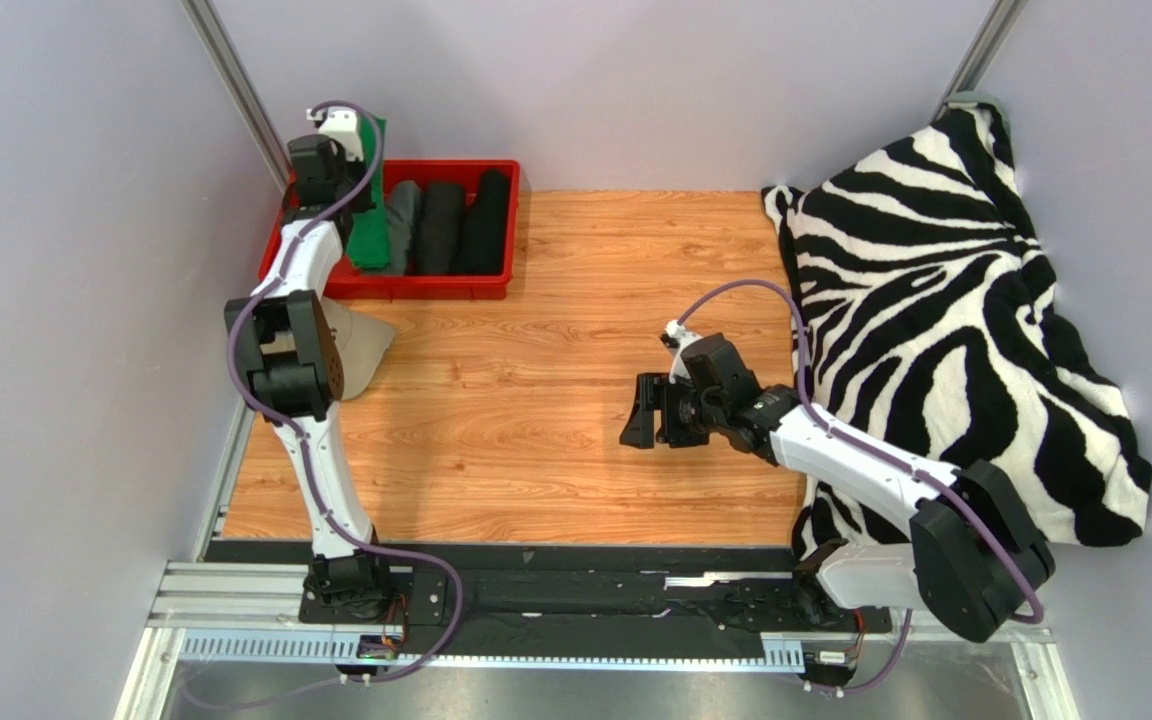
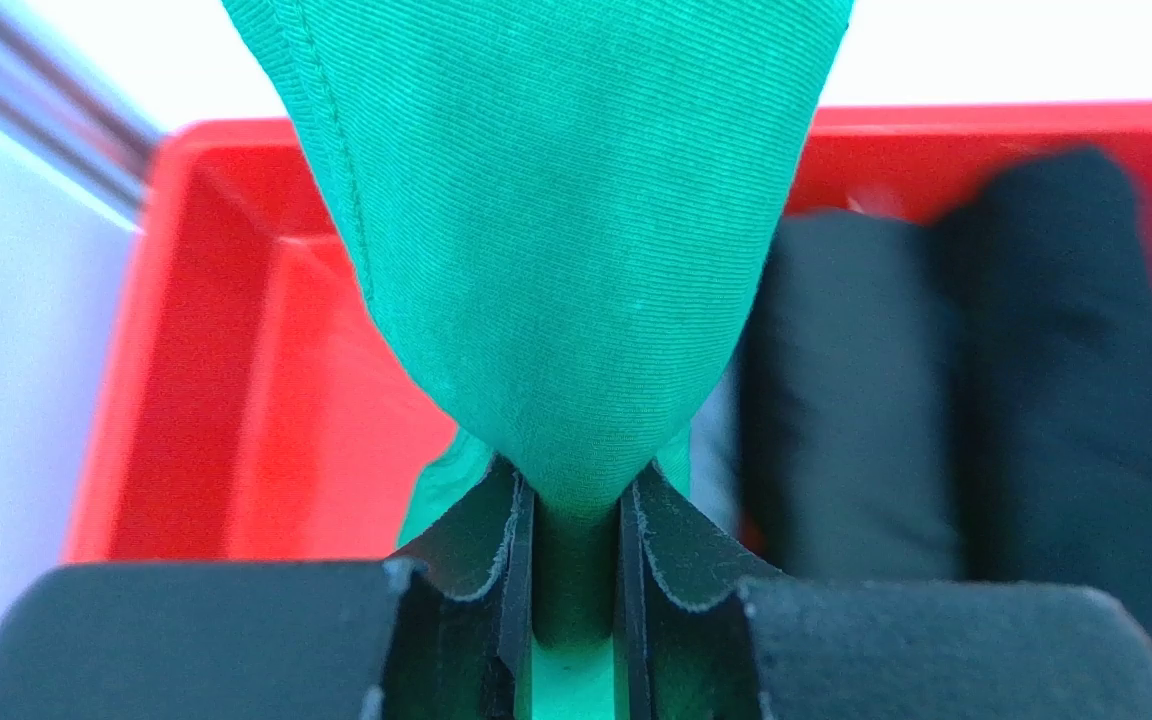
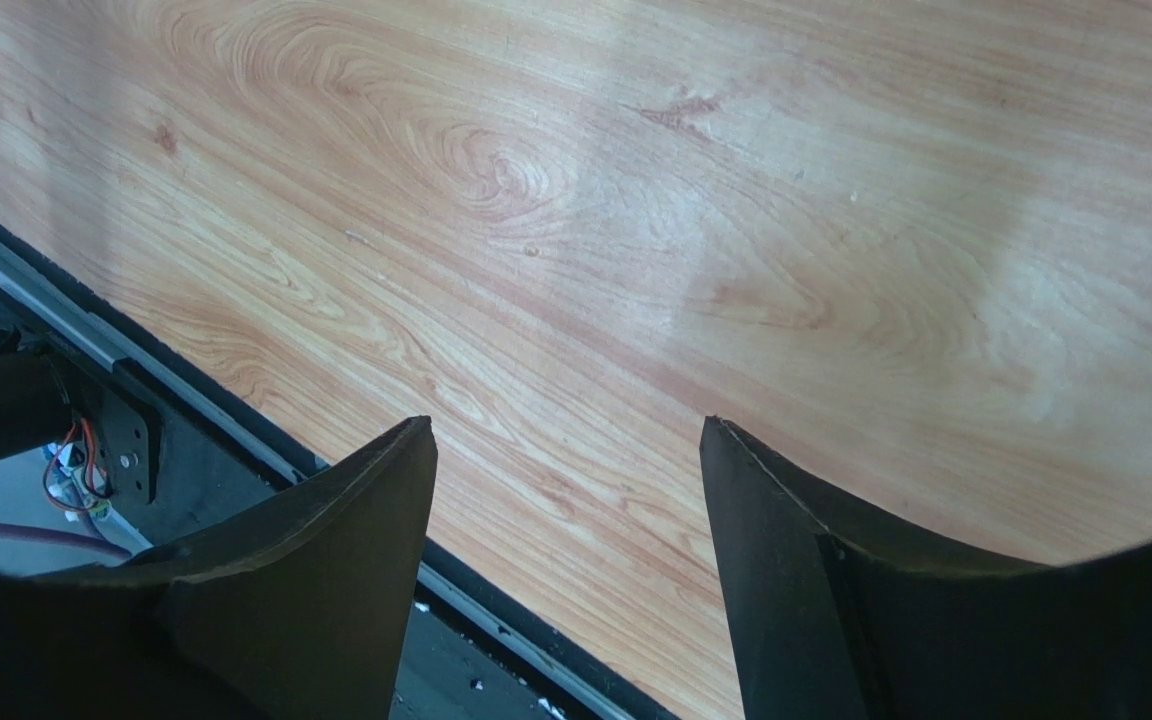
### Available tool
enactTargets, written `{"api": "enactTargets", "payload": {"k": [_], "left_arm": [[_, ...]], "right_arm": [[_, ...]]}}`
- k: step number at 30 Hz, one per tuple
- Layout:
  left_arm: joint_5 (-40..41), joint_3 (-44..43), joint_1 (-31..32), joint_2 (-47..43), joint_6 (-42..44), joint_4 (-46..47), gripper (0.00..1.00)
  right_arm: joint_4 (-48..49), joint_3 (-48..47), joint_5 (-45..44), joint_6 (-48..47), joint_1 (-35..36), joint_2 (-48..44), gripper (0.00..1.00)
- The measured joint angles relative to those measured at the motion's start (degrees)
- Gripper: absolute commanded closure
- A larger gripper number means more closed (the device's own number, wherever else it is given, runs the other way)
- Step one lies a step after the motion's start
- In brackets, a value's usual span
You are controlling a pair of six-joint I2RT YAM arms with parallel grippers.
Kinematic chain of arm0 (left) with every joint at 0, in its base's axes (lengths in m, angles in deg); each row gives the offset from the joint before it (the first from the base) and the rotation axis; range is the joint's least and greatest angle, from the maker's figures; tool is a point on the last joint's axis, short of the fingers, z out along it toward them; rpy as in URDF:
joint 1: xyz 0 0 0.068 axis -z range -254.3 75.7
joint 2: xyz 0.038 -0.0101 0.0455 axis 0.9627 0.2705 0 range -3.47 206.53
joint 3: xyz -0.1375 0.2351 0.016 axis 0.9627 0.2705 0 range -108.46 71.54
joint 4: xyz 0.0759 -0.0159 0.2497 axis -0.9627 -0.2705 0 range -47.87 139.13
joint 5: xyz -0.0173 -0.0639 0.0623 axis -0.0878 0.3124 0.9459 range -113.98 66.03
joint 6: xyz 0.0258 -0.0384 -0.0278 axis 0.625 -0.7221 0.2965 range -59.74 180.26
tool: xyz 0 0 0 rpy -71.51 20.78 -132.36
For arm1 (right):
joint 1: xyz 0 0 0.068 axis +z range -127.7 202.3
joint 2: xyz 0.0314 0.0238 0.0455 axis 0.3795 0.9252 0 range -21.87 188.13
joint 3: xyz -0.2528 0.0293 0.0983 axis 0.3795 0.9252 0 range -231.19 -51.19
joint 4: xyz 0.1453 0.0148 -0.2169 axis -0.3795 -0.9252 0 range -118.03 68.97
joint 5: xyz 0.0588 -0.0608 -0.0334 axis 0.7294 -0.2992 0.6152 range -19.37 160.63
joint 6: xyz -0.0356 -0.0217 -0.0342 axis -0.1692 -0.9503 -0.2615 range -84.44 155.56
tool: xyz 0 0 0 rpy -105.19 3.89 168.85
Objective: Roll the t-shirts
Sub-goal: Place the T-shirt in the bin.
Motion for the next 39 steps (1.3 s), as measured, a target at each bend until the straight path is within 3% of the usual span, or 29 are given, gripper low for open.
{"api": "enactTargets", "payload": {"k": [12,19,39], "left_arm": [[-1.03,-13.05,-4.44,6.03,4.17,-6.91,1.00],[-12.22,-20.72,-7.72,8.83,3.89,-11.96,1.00],[-14.75,-23.63,-10.03,16.63,4.13,-19.12,1.00]], "right_arm": [[3.43,-2.45,1.75,0.07,0.00,7.39,0.32],[4.48,-3.74,2.73,0.07,0.00,9.49,0.32],[7.80,-5.57,7.10,0.28,0.00,17.22,0.34]]}}
